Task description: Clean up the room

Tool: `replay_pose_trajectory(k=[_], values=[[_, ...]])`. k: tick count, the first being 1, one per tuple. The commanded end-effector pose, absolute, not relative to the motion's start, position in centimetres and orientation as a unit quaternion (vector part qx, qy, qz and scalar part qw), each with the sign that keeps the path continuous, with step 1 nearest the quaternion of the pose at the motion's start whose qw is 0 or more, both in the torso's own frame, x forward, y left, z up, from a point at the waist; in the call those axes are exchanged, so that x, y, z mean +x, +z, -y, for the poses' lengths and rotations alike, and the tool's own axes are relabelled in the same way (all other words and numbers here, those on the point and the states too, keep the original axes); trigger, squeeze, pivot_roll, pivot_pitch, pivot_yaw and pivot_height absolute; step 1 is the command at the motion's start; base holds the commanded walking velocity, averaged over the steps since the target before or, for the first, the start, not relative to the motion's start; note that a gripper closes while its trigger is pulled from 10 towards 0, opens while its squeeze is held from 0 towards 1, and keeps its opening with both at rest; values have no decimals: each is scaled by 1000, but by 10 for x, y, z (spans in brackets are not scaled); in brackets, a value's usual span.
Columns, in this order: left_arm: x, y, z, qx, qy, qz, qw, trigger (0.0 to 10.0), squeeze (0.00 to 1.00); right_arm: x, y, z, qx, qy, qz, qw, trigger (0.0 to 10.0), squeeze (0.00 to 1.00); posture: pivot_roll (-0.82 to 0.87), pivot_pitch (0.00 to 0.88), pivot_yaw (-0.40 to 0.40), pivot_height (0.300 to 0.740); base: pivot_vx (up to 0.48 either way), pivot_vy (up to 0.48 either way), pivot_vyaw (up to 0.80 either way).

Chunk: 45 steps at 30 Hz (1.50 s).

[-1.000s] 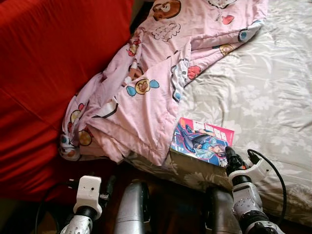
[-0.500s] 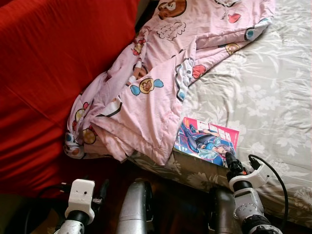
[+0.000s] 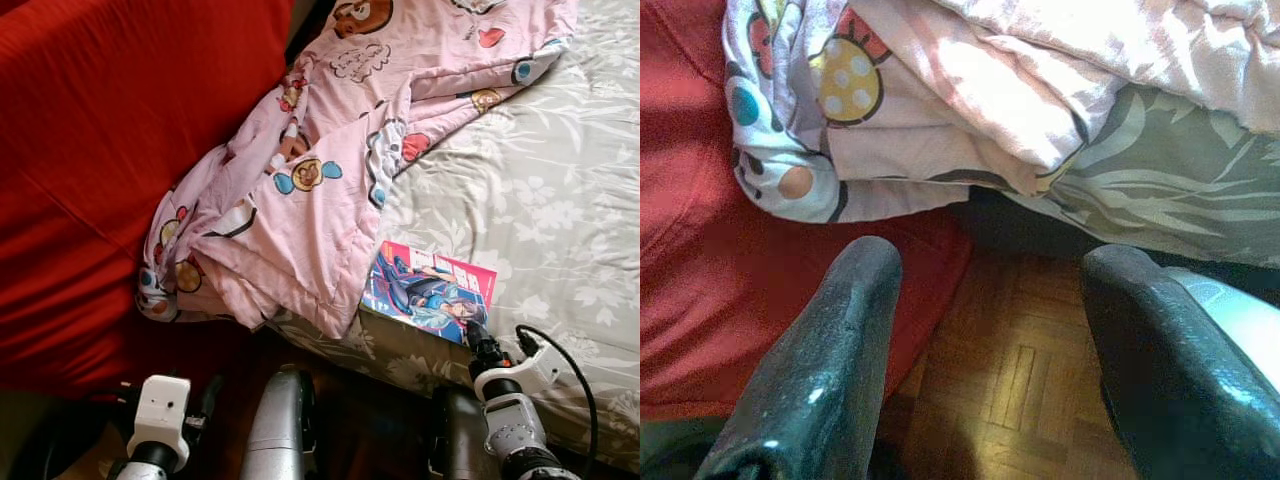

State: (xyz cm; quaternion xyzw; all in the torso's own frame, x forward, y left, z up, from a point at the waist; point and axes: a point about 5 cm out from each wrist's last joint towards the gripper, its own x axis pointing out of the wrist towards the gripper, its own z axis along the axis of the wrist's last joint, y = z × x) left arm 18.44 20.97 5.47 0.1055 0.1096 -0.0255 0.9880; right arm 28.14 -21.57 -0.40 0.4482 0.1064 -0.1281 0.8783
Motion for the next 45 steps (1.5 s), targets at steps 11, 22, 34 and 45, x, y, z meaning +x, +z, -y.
replay_pose_trajectory(k=[11,22,34,45], values=[[167,56,-221,126,-30,-137,982,10000,0,260,-35,171,474,-95,-236,843,10000,0,207,397,241,620,0,0,0],[165,61,-215,153,-57,-129,978,10000,0,268,-29,146,513,-38,-232,826,10000,0,221,398,252,620,0,0,0],[163,61,-208,163,-76,-129,975,10000,0,268,-26,135,541,3,-228,809,10000,0,221,397,251,620,0,0,0],[167,60,-205,165,-73,-126,976,10000,0,273,-20,125,541,51,-228,808,10000,0,217,389,237,620,0,0,0]])
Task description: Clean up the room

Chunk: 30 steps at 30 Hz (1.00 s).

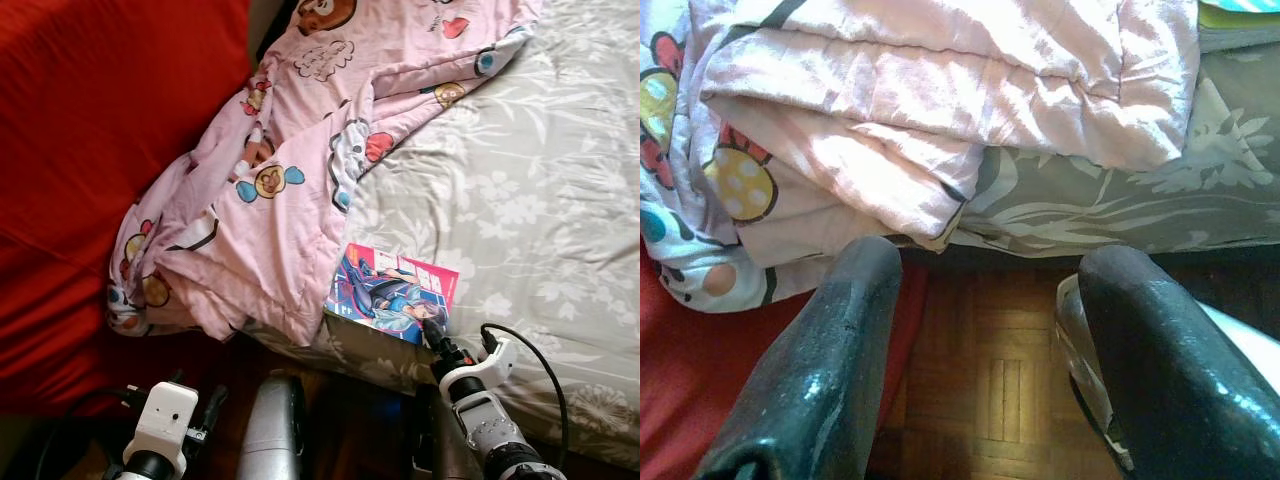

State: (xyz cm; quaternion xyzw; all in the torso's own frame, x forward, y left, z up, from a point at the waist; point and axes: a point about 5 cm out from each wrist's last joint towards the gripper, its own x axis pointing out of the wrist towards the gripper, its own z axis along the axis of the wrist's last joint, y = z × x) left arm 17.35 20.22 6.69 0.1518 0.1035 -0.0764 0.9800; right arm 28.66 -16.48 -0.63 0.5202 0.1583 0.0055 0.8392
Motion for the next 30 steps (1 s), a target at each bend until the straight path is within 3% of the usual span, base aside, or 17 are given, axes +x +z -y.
replay_pose_trajectory(k=[1,2,3,30], values=[[167,60,-205,165,-73,-126,976,10000,0,273,-20,125,541,51,-228,808,10000,0,217,389,237,620,0,0,0],[167,60,-205,164,-72,-126,976,10000,0,274,-19,124,539,54,-227,809,8706,0,216,390,233,620,0,0,0],[167,60,-205,164,-72,-126,976,10000,0,274,-19,124,537,54,-228,810,275,0,215,389,231,620,0,0,0],[180,50,-193,175,-77,-120,974,10000,0,273,-20,134,513,59,-229,825,0,0,174,357,181,620,0,0,0]])
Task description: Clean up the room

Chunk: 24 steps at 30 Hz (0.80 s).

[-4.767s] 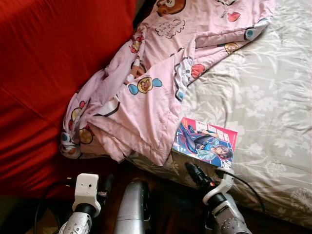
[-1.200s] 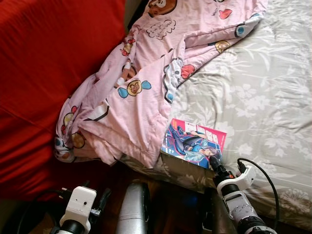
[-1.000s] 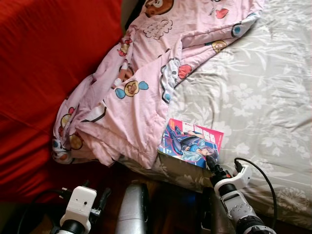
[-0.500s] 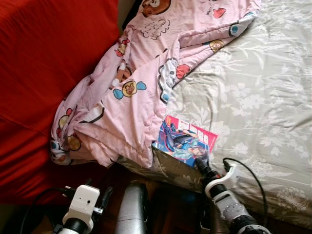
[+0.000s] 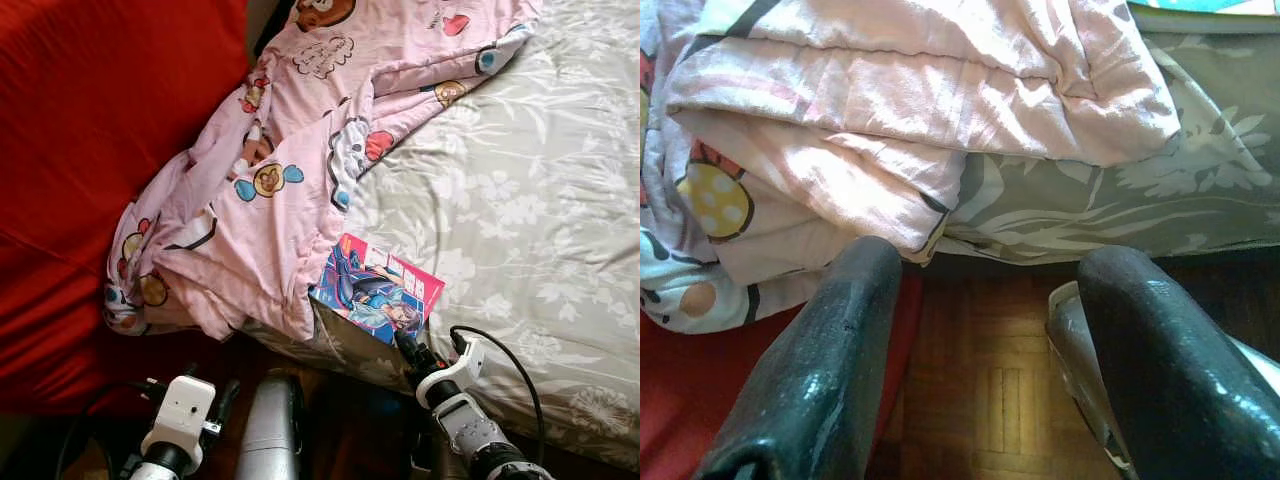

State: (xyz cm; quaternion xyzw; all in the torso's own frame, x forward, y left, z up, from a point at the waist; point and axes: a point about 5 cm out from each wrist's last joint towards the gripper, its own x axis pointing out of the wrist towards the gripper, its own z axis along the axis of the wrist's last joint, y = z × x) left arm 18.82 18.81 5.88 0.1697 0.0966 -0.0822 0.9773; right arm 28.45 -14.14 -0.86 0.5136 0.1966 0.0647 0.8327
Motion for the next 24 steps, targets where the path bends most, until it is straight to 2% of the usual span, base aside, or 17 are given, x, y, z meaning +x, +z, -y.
replay_pose_trajectory(k=[1,5,8,13,16,18,21,22,24], values=[[181,49,-192,176,-77,-119,974,10000,0,274,-19,135,511,57,-223,828,0,0,168,353,177,620,0,0,0],[188,42,-192,175,-73,-122,974,10000,0,283,-9,143,505,56,-182,842,0,0,132,333,160,620,0,0,0],[198,34,-192,161,-49,-126,978,10000,0,298,8,161,481,22,-103,870,0,0,86,307,132,620,0,0,0],[214,27,-190,149,-26,-124,981,10000,0,312,36,172,451,49,-4,891,0,0,25,258,89,620,0,0,0],[219,24,-188,147,-22,-124,981,10000,0,315,44,175,434,57,14,899,0,0,16,251,84,620,0,0,0],[226,15,-186,142,-13,-129,981,10000,0,318,69,183,386,53,80,918,0,0,-39,217,48,620,0,0,0],[230,9,-187,127,9,-135,983,10000,0,318,88,183,304,48,113,945,0,0,-64,200,26,620,0,0,0],[232,8,-187,120,16,-137,983,10000,0,319,92,184,297,41,119,947,8784,0,-75,189,13,620,0,0,0],[232,6,-188,107,26,-140,984,10000,0,319,96,184,292,31,124,948,8784,0,-78,186,9,620,0,0,0]])
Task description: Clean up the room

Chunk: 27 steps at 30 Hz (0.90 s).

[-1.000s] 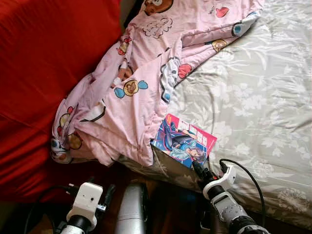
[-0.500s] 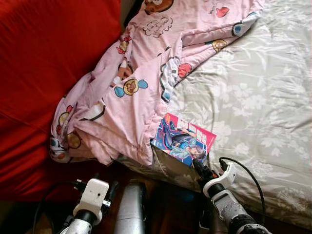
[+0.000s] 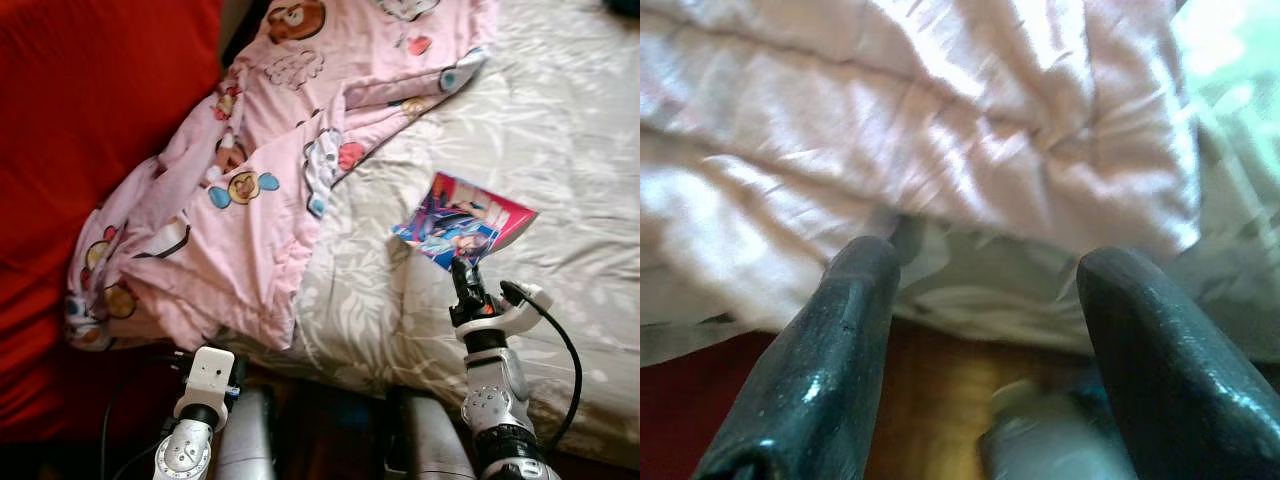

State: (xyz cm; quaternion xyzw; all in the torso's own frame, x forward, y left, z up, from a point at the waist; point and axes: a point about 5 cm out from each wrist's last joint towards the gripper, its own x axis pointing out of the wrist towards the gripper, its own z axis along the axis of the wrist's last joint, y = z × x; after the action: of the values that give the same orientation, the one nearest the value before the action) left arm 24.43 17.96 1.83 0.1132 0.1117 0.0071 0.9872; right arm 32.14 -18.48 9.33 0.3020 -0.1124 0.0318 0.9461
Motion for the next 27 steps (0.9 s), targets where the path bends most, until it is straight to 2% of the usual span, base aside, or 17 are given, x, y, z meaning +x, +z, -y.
replay_pose_trajectory(k=[1,4,9,13,17,27], values=[[233,4,-189,93,37,-143,985,10000,0,319,100,184,269,28,126,955,10000,0,-84,176,-2,620,0,0,0],[234,-4,-192,72,58,-157,983,10000,0,317,102,188,212,21,120,970,10000,0,-96,156,-28,620,0,0,0],[231,-13,-194,62,72,-171,981,10000,0,313,97,193,178,15,100,979,10000,0,-99,141,-42,630,0,0,0],[227,-21,-193,52,80,-185,978,10000,0,310,94,195,171,9,86,982,10000,0,-93,129,-44,640,0,0,0],[218,-40,-194,37,79,-244,966,10000,0,305,85,194,158,6,65,985,10000,0,-104,82,-41,665,0,0,0],[222,-47,-197,23,89,-277,956,10000,0,315,79,195,146,0,38,989,10000,0,-111,0,-43,715,0,0,0]])
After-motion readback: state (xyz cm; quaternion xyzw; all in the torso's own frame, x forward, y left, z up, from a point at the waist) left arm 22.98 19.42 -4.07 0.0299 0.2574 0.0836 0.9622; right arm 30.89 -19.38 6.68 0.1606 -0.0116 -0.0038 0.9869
